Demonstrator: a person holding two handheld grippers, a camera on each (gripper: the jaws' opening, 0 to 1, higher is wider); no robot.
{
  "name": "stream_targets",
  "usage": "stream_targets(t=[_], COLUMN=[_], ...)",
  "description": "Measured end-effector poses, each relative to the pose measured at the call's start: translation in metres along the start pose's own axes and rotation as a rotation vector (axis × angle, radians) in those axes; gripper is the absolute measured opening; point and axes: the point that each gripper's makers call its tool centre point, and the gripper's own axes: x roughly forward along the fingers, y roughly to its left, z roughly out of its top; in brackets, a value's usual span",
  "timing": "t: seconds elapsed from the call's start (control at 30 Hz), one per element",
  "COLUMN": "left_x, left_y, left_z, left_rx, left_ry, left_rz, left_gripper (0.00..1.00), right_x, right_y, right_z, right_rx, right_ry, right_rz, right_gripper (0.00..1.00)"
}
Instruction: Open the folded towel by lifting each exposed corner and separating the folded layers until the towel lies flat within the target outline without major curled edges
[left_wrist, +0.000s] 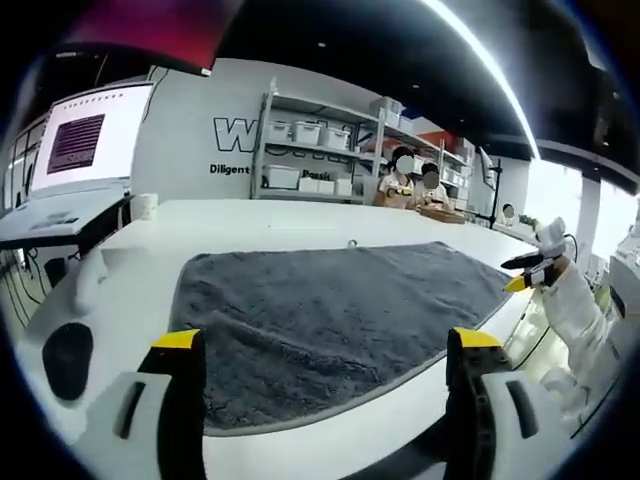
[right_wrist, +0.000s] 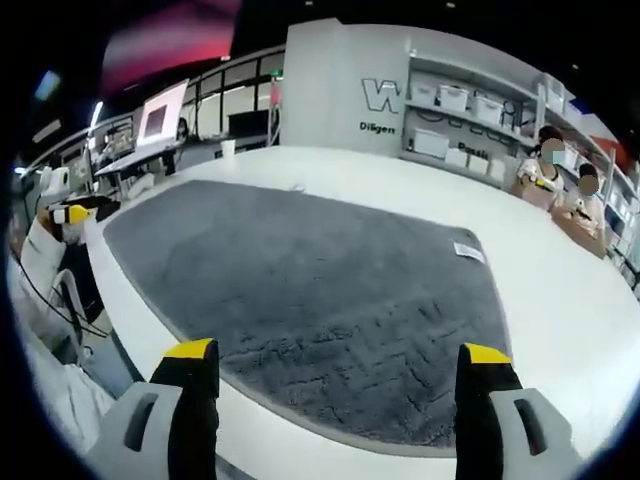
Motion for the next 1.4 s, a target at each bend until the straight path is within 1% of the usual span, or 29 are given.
stream_targets(t=[0.1, 0.23, 0.43, 0.6, 0.7, 0.83, 0.93, 1.17, 1.27, 1.4], left_x=[0.001, 0.001, -0.003, -0.007, -0.009, -0.009, -0.009, -0.011, -0.01, -0.008], left_y=[-0.002, -0.002, -0.004, -0.003, -0.006, -0.008, -0.009, -0.014, -0.016, -0.022], left_z=[0.001, 0.002, 0.011, 0.011, 0.012, 0.011, 0.012, 0.016, 0.015, 0.01], left_rx=[0.005, 0.011, 0.013, 0.01, -0.005, -0.004, -0.003, -0.004, -0.008, -0.002], left_ry=[-0.004, -0.011, -0.02, -0.017, -0.032, -0.026, -0.028, -0.042, -0.041, -0.02], left_rz=[-0.004, -0.005, -0.013, -0.006, -0.015, -0.021, -0.02, -0.027, -0.033, -0.05], left_gripper=[0.99, 0.99, 0.99, 0.99, 0.99, 0.99, 0.99, 0.99, 0.99, 0.99], right_x=[-0.002, -0.005, -0.006, -0.006, -0.009, -0.013, -0.015, -0.017, -0.019, -0.02], right_y=[-0.001, -0.003, -0.002, 0.004, 0.003, -0.002, -0.001, -0.004, -0.005, -0.003], right_z=[0.001, 0.007, 0.01, 0.011, 0.014, 0.022, 0.024, 0.021, 0.022, 0.019], right_rx=[-0.001, 0.009, 0.008, 0.0, -0.005, -0.004, -0.005, -0.001, -0.001, -0.005], right_ry=[-0.004, -0.03, -0.039, -0.034, -0.039, -0.064, -0.076, -0.067, -0.074, -0.072], right_rz=[-0.001, -0.004, -0.008, 0.005, 0.002, -0.014, -0.012, -0.012, -0.015, -0.015], right_gripper=[0.98, 0.99, 0.99, 0.99, 0.99, 0.99, 0.99, 0.99, 0.99, 0.99])
